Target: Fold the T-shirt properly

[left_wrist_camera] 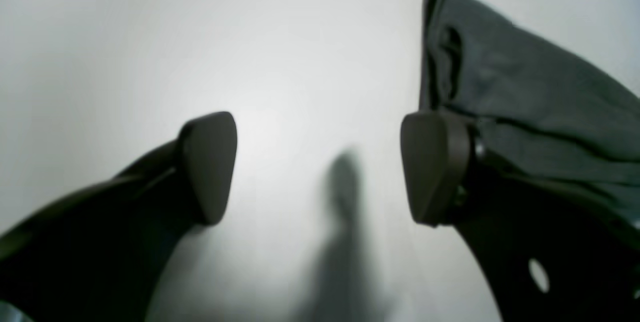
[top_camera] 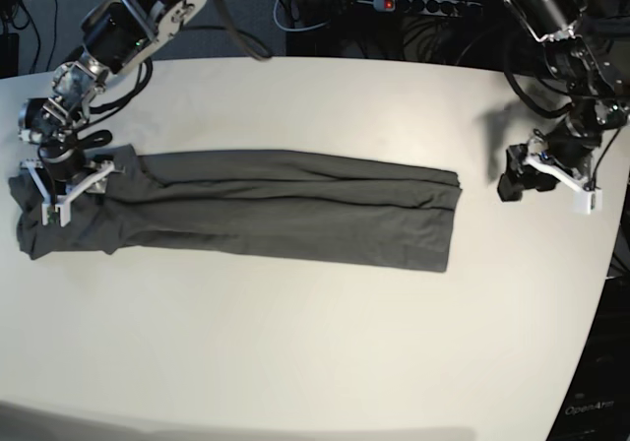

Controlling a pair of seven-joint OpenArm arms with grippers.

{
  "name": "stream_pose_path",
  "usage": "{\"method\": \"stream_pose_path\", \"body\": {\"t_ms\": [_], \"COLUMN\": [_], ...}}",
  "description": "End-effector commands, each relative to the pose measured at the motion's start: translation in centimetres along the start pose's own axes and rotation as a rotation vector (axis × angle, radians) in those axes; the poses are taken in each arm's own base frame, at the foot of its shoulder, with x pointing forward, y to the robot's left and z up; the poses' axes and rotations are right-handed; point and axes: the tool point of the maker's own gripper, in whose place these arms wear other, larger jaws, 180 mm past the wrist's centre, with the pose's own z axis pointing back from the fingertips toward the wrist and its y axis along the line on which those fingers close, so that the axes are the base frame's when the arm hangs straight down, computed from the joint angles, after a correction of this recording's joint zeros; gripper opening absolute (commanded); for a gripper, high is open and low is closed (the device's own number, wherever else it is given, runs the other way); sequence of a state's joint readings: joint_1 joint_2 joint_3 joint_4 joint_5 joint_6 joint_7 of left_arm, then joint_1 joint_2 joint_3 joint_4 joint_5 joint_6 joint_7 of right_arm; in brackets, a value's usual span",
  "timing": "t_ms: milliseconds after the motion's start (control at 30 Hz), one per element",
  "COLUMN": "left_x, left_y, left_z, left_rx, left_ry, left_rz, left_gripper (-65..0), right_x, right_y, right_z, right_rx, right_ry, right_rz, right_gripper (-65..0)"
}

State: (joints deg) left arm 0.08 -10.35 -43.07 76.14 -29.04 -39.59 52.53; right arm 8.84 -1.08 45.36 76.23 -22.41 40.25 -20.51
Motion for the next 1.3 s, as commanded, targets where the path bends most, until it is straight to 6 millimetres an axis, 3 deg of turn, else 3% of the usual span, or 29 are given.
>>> {"method": "stream_pose_path", "body": {"t_ms": [0,567,767,967,1167,1267], "left_x": [2.4,3.7,2.5,2.6,1.5,0.8], "left_y": [-0.1,-2.6,-4.4,-5.5,-7.7,-7.8], "left_z": [0.2,-1.5,-4.4,-5.5,-6.5,-6.8], "left_rx": [-0.012,-0.165,-0.234,-0.263,-0.305,-0.292], "left_ry": [-0.060,0.022,0.093,0.089,0.128,0.151], "left_rz": [-0.016,0.034,0.075,0.088,0.068,0.054], "left_gripper": [-16.3,-16.4,-16.4,-16.4,-16.4,-16.4], "right_x": [1.9,1.8,1.8,1.9,1.9,1.9], "right_y": [-0.8,-0.8,-0.8,-1.3,-1.4,-1.4], "right_z": [0.1,0.1,0.1,0.2,0.2,0.2], "right_rx": [-0.018,-0.019,-0.019,-0.028,-0.030,-0.029], "right_ry": [-0.052,-0.048,-0.049,-0.049,-0.048,-0.048], "right_rz": [0.007,0.009,0.012,0.019,0.017,0.018], "right_gripper": [-30.5,-30.5,-30.5,-30.5,-30.6,-30.6]}}
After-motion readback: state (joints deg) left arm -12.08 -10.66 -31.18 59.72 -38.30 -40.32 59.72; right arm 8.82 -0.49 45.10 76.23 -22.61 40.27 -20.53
